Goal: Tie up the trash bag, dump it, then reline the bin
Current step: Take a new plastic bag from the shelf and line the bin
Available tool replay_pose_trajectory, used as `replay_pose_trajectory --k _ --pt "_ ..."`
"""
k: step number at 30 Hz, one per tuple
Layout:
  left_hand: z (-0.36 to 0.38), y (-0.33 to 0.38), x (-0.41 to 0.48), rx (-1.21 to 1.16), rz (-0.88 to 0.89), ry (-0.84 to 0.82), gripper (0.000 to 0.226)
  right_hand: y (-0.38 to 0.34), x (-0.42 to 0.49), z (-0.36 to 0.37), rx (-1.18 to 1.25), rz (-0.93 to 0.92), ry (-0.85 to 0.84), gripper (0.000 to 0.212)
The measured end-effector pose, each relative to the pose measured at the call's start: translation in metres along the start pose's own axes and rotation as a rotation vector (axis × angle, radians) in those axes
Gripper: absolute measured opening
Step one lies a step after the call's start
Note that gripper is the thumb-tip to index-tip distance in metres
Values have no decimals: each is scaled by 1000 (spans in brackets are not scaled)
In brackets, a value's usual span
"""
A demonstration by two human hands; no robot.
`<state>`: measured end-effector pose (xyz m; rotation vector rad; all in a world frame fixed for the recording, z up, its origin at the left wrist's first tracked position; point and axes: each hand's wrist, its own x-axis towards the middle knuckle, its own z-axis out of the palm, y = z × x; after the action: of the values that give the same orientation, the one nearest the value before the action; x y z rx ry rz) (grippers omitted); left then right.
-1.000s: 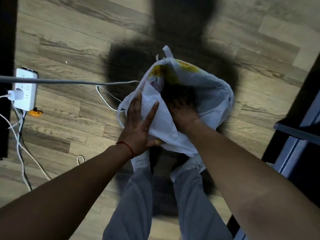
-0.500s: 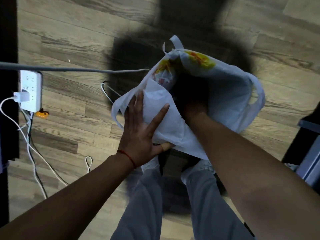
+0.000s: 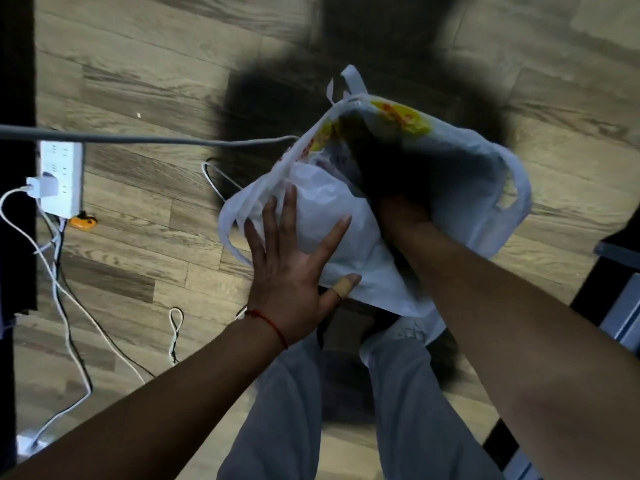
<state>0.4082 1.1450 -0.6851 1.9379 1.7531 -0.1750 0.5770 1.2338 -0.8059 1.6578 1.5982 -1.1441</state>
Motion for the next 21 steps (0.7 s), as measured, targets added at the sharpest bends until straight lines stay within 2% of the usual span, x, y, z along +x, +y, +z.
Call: replay_pose_trajectory --k 3,5,10,14,18,21 --pt "5 0 -4 32 -58 -40 66 -6 -19 1 142 -194 170 39" --pt "9 -2 -9 46 -73 -64 63 -12 -21 8 166 -253 121 42" --pt "24 0 -24 42 -90 -46 53 -9 1 26 -2 -78 -91 46" --pt "37 -5 -32 22 -50 -27 49 -1 24 41 -52 63 -129 39" --pt "41 -9 -35 1 -22 -6 44 -3 41 47 -87 117 -248 43" --pt "40 -10 -33 -20 1 24 36 -6 45 49 -147 104 -248 50"
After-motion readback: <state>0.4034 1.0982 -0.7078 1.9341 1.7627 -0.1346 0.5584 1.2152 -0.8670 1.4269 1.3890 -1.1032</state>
